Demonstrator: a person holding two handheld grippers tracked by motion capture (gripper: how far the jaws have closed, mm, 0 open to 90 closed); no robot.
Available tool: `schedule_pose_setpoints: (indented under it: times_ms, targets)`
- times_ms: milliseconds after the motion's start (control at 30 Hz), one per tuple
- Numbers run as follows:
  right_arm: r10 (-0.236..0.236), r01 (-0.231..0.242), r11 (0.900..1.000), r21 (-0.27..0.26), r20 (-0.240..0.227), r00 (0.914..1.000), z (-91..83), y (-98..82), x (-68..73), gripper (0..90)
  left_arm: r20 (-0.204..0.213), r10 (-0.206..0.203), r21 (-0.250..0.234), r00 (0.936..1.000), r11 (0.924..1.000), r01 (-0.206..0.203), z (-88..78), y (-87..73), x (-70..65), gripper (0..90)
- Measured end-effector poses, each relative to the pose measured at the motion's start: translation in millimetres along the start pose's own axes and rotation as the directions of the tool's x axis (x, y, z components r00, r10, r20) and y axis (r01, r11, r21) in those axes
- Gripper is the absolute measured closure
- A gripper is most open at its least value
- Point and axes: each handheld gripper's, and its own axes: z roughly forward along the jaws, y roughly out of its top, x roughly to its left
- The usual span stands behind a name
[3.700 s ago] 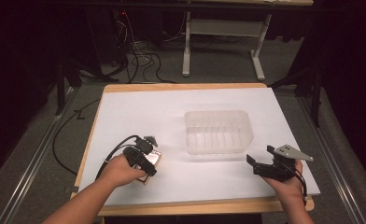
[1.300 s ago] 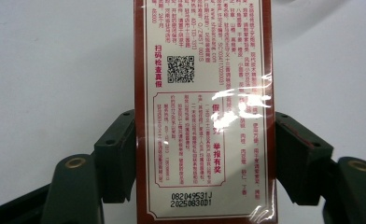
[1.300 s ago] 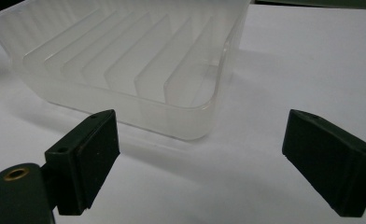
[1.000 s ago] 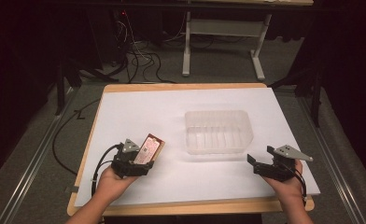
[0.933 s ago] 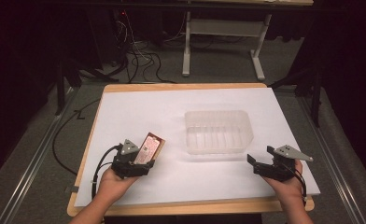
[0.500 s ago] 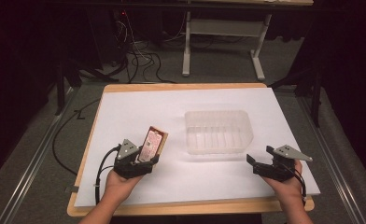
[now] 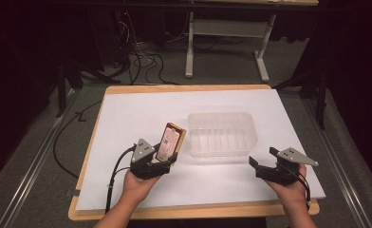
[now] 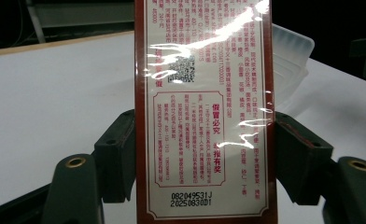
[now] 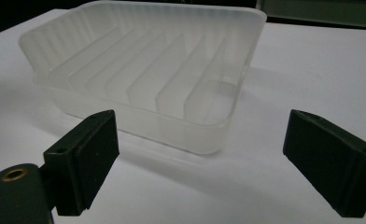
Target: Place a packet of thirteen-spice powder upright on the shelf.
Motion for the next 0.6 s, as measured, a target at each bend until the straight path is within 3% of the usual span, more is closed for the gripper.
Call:
schedule_pose_setpoints:
  times_ms: [33, 67, 300, 367, 600]
  targets:
    - [0.000, 0.000, 1.000, 0.000, 0.000, 1.0000, 0.0, 0.0, 0.0, 10.6, -0.002, 0.017, -0.001, 0.9998, 0.9998, -0.017, 0.8, 1.1, -2.7, 32.8]
    - [-0.006, 0.006, 1.000, -0.005, -0.013, 0.9999, -0.1, 2.6, 3.8, 10.1, 0.018, 0.021, -0.014, 0.9996, 0.9997, -0.021, 4.0, 3.0, -8.2, 32.9]
    - [-0.022, 0.021, 0.999, -0.025, -0.043, 0.9988, 0.0, 11.9, 18.7, 9.3, 0.048, 0.036, -0.037, 0.9982, 0.9987, -0.034, 9.5, 4.7, -20.5, 32.9]
    - [-0.028, 0.025, 0.999, -0.036, -0.070, 0.9972, 2.1, 17.6, 27.9, 9.2, 0.060, 0.041, -0.045, 0.9973, 0.9982, -0.038, 9.7, 3.5, -25.4, 32.9]
    - [-0.041, 0.035, 0.998, -0.050, -0.120, 0.9919, 10.3, 30.2, 47.4, 8.6, 0.051, 0.065, -0.068, 0.9966, 0.9958, -0.061, 9.6, 2.5, -36.3, 32.9]
